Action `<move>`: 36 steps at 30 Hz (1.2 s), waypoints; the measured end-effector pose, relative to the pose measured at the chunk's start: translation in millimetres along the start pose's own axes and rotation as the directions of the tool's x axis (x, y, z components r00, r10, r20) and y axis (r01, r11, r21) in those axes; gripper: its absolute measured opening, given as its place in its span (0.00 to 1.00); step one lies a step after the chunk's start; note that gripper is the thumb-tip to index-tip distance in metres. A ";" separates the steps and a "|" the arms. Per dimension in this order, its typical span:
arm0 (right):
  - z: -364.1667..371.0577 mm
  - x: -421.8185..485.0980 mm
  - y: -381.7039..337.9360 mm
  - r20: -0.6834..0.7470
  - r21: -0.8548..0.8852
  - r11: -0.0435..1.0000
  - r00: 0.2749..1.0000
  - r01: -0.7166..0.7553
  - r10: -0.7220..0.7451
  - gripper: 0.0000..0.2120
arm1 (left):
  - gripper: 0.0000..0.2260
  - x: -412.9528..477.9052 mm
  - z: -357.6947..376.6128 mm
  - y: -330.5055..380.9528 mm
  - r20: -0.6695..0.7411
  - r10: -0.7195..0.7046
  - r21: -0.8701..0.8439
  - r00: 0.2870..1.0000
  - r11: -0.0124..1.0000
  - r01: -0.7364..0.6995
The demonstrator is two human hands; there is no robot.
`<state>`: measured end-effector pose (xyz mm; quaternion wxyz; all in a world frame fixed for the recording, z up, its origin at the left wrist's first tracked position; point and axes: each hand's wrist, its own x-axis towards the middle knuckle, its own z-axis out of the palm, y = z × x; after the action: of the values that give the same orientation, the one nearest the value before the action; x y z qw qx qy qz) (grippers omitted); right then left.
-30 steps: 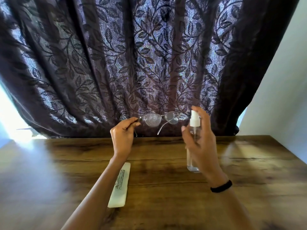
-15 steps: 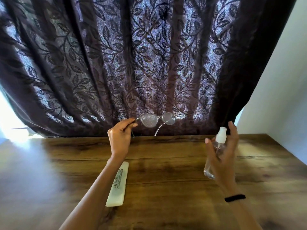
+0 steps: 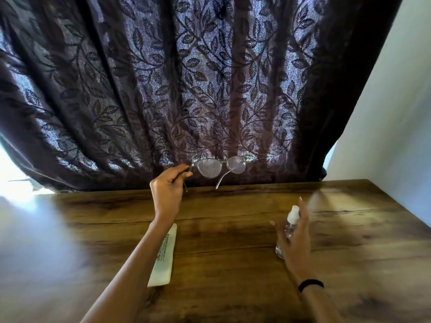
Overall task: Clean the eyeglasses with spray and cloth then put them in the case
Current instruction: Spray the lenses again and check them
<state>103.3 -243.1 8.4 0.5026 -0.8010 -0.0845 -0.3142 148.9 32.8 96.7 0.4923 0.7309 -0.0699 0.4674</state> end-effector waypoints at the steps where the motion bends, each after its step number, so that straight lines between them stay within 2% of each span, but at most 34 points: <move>1: -0.1 -1.5 0.3 -0.004 -0.015 1.000 1.000 -0.003 0.003 0.37 | 0.10 -0.7 0.0 0.2 0.002 -0.004 0.001 1.000 1.000 0.004; 11: -5.0 -6.8 -18.0 -0.126 -0.105 0.993 0.990 0.046 -0.060 0.37 | 0.10 -5.5 -3.8 3.0 0.036 -0.009 0.011 0.999 1.000 0.008; 16: -5.8 15.6 -46.9 -0.175 -0.206 0.969 0.969 0.135 -0.173 0.26 | 0.11 -7.0 -5.6 5.1 0.052 -0.014 0.014 0.999 1.000 0.013; 19: -2.0 41.3 -67.9 -0.141 -0.209 0.950 0.954 0.231 -0.263 0.17 | 0.10 -6.8 -6.1 6.5 0.059 -0.010 0.016 0.998 1.000 0.009; 22: 5.0 64.2 -81.5 -0.095 -0.201 0.948 0.959 0.246 -0.269 0.10 | 0.10 -6.7 -7.8 7.6 0.064 -0.017 0.010 0.998 1.000 0.016; 24: 9.6 76.7 -86.2 -0.047 -0.171 0.971 0.983 0.169 -0.180 0.09 | 0.10 -6.4 -9.3 9.4 0.068 -0.019 0.002 0.997 1.000 0.019; 26: 15.2 86.9 -88.6 0.079 -0.096 0.995 0.997 -0.011 0.018 0.13 | 0.10 -6.0 -10.7 11.8 0.070 -0.019 -0.007 0.997 1.000 0.019; 27: 18.4 90.5 -89.7 0.160 -0.007 0.991 0.978 -0.136 0.136 0.15 | 0.10 -5.8 -11.3 12.8 0.069 -0.016 -0.012 0.997 1.000 0.017; 29: 25.8 94.7 -91.1 0.291 0.211 0.888 0.893 -0.410 0.343 0.20 | 0.11 -5.9 -12.6 14.1 0.074 -0.009 -0.020 0.997 1.000 0.010; 31: 30.8 97.0 -90.2 0.379 0.293 0.756 0.797 -0.586 0.470 0.25 | 0.11 -6.4 -14.7 14.3 0.087 0.004 -0.017 0.996 1.000 -0.003; 34: 33.6 97.8 -85.8 0.475 0.275 0.631 0.673 -0.725 0.567 0.27 | 0.11 -6.9 -18.8 13.7 0.112 0.013 -0.013 0.994 1.000 -0.012; 36: 34.3 98.4 -83.5 0.492 0.252 0.607 0.640 -0.754 0.591 0.26 | 0.12 -7.0 -20.8 12.4 0.134 0.020 -0.003 0.991 1.000 -0.020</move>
<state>157.5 -191.2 118.8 0.7249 -0.6803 0.0707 0.0821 125.3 40.3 101.2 0.4824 0.7596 -0.1106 0.4221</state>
